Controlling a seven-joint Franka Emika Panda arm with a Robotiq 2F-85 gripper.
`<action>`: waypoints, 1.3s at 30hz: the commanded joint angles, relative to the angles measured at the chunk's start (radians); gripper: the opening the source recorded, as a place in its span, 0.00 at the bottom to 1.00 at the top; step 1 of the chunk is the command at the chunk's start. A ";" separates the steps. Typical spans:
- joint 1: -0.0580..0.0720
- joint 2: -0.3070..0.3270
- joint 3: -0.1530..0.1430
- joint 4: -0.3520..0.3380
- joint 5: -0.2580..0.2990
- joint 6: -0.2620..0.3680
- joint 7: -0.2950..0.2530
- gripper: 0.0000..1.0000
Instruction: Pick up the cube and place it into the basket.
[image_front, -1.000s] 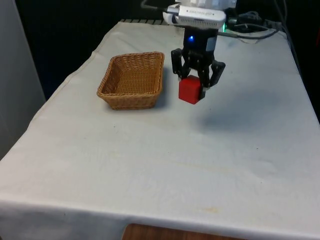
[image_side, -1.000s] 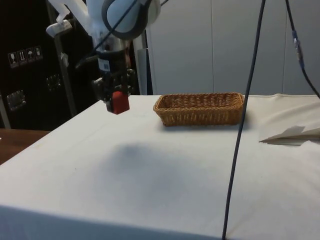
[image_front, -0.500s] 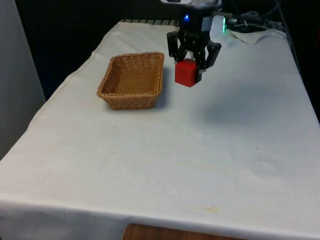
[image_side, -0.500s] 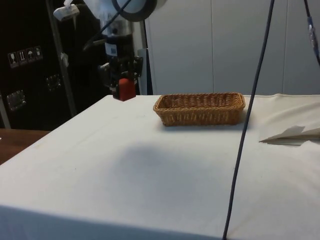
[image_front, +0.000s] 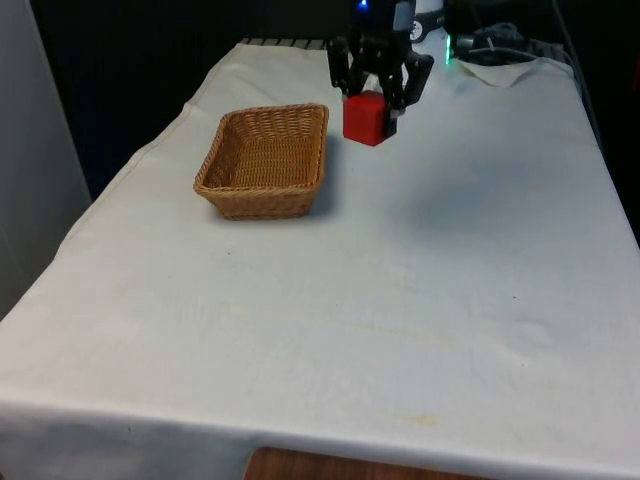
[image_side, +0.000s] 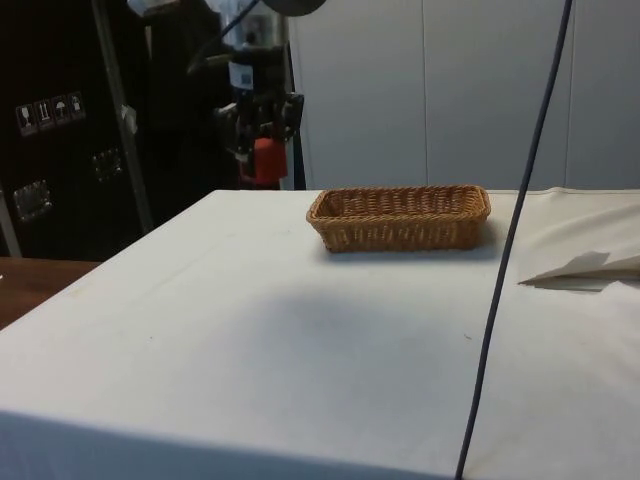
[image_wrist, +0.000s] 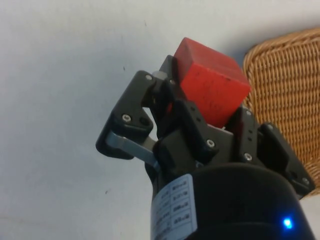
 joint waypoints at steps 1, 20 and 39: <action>0.000 -0.017 -0.004 -0.012 -0.010 0.003 0.001 0.02; -0.010 -0.161 -0.048 -0.133 -0.081 0.005 -0.018 0.02; -0.019 -0.252 -0.114 -0.231 -0.140 0.008 -0.111 0.02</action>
